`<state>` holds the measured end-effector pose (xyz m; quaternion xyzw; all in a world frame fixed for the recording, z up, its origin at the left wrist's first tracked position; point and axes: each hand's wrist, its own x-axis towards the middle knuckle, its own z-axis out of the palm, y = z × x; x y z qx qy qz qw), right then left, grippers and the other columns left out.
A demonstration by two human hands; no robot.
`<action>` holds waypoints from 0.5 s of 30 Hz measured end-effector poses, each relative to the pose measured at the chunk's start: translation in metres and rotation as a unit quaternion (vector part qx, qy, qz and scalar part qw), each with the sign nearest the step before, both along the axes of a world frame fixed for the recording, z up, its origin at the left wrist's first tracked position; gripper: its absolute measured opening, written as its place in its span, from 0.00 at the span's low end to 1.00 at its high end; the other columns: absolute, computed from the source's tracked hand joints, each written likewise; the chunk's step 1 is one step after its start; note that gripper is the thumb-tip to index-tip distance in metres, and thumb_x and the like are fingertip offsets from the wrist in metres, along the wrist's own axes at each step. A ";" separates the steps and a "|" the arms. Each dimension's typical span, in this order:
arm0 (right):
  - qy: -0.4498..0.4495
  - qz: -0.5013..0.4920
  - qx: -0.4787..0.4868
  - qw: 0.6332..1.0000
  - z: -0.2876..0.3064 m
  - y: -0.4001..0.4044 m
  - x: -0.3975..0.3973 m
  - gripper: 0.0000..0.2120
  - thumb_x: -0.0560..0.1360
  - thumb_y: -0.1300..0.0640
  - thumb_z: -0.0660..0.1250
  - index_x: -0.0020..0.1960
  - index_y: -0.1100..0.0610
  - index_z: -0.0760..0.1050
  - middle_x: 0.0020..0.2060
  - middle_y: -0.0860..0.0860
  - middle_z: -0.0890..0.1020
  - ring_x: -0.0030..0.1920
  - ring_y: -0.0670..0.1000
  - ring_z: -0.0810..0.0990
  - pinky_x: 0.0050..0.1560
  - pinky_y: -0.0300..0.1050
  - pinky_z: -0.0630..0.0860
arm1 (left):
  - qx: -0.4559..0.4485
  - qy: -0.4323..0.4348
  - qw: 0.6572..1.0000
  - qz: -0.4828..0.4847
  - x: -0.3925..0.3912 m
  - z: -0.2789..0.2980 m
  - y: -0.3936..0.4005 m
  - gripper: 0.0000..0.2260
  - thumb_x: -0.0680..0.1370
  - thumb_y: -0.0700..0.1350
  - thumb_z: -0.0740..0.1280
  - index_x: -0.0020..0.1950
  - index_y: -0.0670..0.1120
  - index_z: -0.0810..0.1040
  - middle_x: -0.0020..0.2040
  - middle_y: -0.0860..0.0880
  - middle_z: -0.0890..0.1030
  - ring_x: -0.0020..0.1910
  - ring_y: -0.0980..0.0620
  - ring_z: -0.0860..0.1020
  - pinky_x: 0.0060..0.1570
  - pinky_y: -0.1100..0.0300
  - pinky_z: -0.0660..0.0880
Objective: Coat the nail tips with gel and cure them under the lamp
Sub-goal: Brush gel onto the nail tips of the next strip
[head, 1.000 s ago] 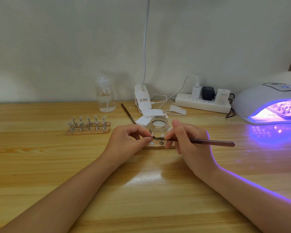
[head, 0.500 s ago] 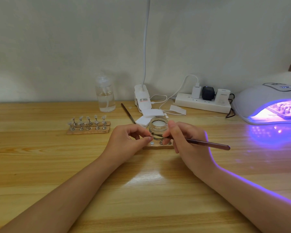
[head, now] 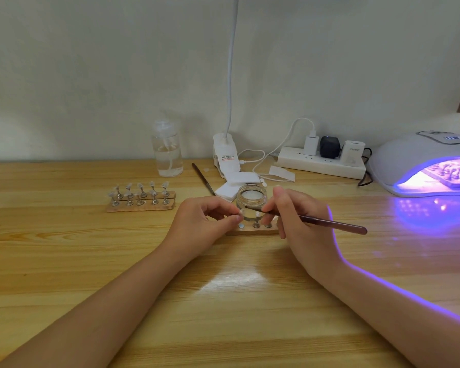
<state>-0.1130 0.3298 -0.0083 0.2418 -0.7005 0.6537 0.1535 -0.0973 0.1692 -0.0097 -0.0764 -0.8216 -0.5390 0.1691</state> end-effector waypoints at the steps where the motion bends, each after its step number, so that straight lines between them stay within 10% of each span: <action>1: -0.001 0.000 0.007 1.000 0.000 0.000 0.000 0.16 0.73 0.47 0.59 0.33 0.54 0.77 0.26 0.50 0.80 0.24 0.41 0.74 0.29 0.30 0.68 | 0.000 0.000 1.000 -0.001 0.000 0.000 0.000 0.09 0.69 0.37 0.73 0.35 0.51 0.81 0.29 0.59 0.81 0.31 0.64 0.77 0.31 0.75 0.70; 15: 0.016 0.011 -0.019 1.000 0.000 0.001 0.002 0.16 0.75 0.52 0.59 0.32 0.53 0.77 0.25 0.49 0.79 0.24 0.41 0.74 0.29 0.31 0.68 | -0.010 0.008 1.000 0.022 -0.002 -0.002 -0.001 0.06 0.69 0.40 0.73 0.38 0.52 0.82 0.38 0.54 0.82 0.32 0.59 0.75 0.31 0.72 0.69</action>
